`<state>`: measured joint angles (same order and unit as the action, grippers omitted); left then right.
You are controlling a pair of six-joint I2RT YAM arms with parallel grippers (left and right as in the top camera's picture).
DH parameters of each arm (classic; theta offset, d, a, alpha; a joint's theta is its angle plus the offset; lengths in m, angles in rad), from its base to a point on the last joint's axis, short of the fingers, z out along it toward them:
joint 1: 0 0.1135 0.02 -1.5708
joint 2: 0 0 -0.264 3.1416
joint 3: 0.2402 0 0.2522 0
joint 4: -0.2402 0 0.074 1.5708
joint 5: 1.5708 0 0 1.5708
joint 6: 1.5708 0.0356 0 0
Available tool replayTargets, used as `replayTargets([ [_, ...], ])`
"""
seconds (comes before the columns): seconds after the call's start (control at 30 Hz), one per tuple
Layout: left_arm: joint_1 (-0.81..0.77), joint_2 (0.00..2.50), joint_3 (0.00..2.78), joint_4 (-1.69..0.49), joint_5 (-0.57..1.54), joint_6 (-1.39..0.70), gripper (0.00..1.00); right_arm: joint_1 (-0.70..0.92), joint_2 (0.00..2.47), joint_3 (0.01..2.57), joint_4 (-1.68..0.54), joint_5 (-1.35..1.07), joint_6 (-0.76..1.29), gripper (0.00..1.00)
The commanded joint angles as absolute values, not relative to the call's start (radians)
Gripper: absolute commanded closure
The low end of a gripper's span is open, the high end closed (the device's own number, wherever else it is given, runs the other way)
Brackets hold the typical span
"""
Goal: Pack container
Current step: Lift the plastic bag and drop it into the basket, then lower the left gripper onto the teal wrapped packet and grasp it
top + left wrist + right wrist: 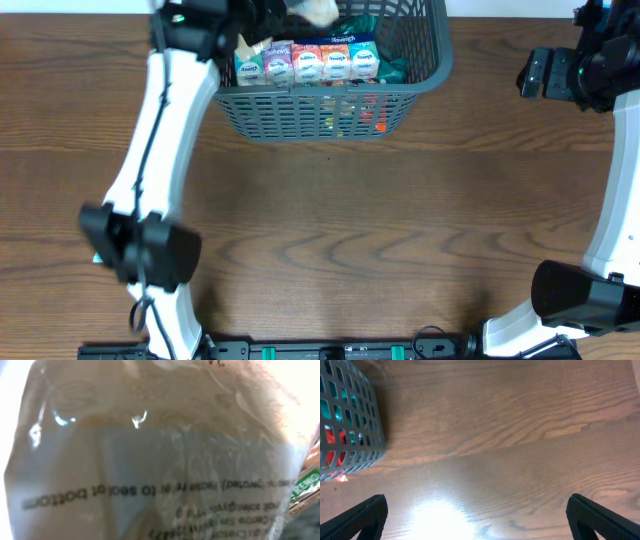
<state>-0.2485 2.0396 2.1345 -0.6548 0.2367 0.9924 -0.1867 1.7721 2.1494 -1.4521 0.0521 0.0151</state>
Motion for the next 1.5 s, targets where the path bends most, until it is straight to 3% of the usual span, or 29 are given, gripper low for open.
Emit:
replayTargets([
  [0.0,-0.243,2.114,2.145,-0.656,0.243,1.003,0.92,-0.195,1.78,2.146,-1.462,0.044,0.024,0.01],
  [0.07,-0.243,2.151,2.145,-0.649,0.243,0.982,0.84,-0.195,1.78,2.146,-1.463,0.044,0.024,0.01],
  [0.13,-0.243,2.175,2.145,-0.649,0.243,0.978,0.69,-0.195,1.78,2.146,-1.462,0.044,0.021,0.01],
  [0.2,-0.243,2.18,2.145,-0.649,0.243,0.978,0.44,-0.195,1.78,2.146,-1.462,0.044,0.021,0.01],
  [0.27,-0.242,2.174,2.145,-0.648,0.242,0.978,0.0,-0.195,1.78,2.146,-1.462,0.044,0.021,0.01],
  [0.5,-0.242,2.08,2.145,-0.649,0.208,0.877,0.01,-0.195,1.78,2.146,-1.462,0.044,0.015,0.01],
  [0.8,-0.238,1.819,2.146,-0.715,-0.001,0.785,0.02,-0.195,1.78,2.146,-1.462,0.044,0.002,0.01],
  [1.0,-0.164,1.689,2.145,-0.927,-0.28,0.455,0.02,-0.195,1.78,2.146,-1.462,0.044,-0.002,0.01],
  [1.23,0.058,1.631,2.145,-1.424,-0.242,0.132,0.01,-0.195,1.78,2.146,-1.462,0.044,-0.006,0.01],
  [1.47,0.262,1.619,2.08,-1.512,-0.004,0.213,0.01,-0.195,1.78,2.146,-1.459,0.044,-0.009,0.01],
])
